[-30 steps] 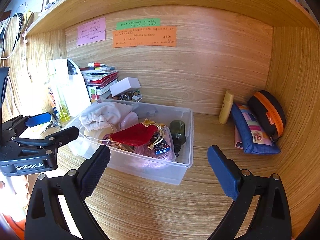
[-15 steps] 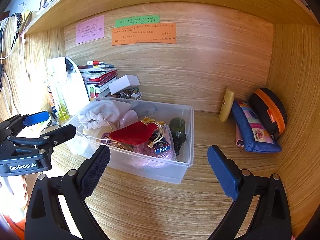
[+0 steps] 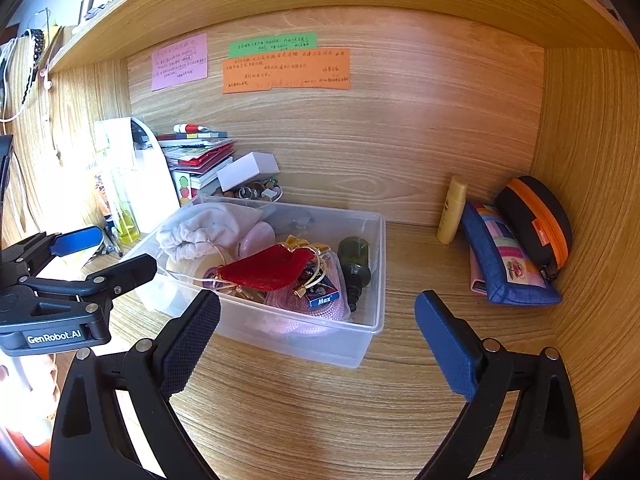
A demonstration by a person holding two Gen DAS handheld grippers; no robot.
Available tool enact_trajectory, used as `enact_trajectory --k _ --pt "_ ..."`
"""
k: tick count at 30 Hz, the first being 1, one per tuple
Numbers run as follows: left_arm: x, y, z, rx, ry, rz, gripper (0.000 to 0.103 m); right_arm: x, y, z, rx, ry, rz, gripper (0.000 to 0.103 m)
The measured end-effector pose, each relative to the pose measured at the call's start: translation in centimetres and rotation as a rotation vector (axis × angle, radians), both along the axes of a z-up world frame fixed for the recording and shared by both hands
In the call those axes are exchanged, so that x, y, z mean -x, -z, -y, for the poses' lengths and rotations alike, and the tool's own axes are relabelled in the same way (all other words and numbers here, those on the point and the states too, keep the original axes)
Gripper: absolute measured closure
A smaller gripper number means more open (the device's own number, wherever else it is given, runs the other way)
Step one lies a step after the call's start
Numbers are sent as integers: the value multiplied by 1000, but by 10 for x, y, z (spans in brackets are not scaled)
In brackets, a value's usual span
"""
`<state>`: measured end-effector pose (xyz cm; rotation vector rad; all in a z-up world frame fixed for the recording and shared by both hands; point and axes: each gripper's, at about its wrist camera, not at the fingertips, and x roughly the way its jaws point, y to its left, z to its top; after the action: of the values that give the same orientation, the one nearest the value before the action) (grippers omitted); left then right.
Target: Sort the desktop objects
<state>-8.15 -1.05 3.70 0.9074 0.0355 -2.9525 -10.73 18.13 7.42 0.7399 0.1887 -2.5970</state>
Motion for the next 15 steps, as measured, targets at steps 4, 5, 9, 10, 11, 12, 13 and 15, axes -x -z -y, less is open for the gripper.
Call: enact_trajectory --k 4,5,9,10,11,12,13,15 --pt "0 0 -1 -2 -1 3 7 -1 0 1 -2 2 1 6" --pt "0 1 -1 -2 -1 4 7 0 1 0 -1 0 2 6" --pt "0 1 -3 -2 1 9 7 -1 1 0 2 3 5 6" --pt "0 1 -3 -1 1 8 7 -1 1 0 2 3 5 6" --pt "0 0 -3 1 1 5 7 -1 1 0 3 4 3 6" --pt "0 0 -3 1 2 3 7 -2 0 0 3 3 3 6" --pt "0 -1 -3 0 2 2 7 -2 0 1 2 3 2 6" --pt "-1 -2 -4 0 2 -2 7 -3 0 1 1 4 -1 6"
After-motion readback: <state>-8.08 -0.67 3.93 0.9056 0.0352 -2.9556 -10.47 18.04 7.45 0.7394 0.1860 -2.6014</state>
